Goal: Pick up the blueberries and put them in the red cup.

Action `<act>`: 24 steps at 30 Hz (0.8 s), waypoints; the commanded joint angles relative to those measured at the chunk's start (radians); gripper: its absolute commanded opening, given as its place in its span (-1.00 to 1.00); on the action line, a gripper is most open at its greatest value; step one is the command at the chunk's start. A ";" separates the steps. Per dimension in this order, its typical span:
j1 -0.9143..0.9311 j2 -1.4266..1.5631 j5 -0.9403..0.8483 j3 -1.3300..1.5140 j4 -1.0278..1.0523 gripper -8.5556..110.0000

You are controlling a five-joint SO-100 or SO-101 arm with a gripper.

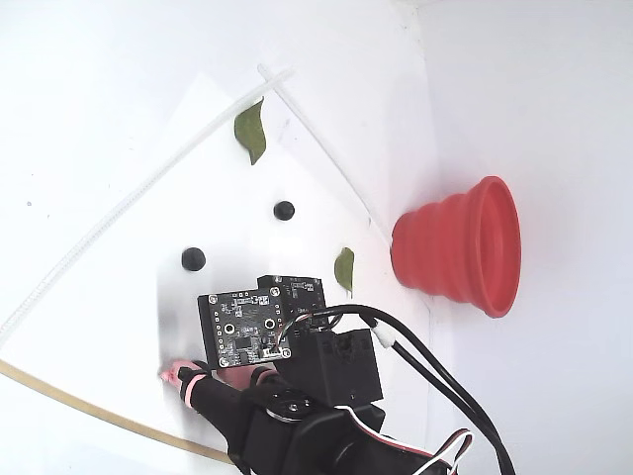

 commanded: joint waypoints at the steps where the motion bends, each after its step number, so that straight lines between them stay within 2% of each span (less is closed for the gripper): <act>1: -0.003 0.006 0.000 -0.054 -0.018 -0.52; 24: 0.002 -0.040 0.005 -0.061 -0.048 -0.60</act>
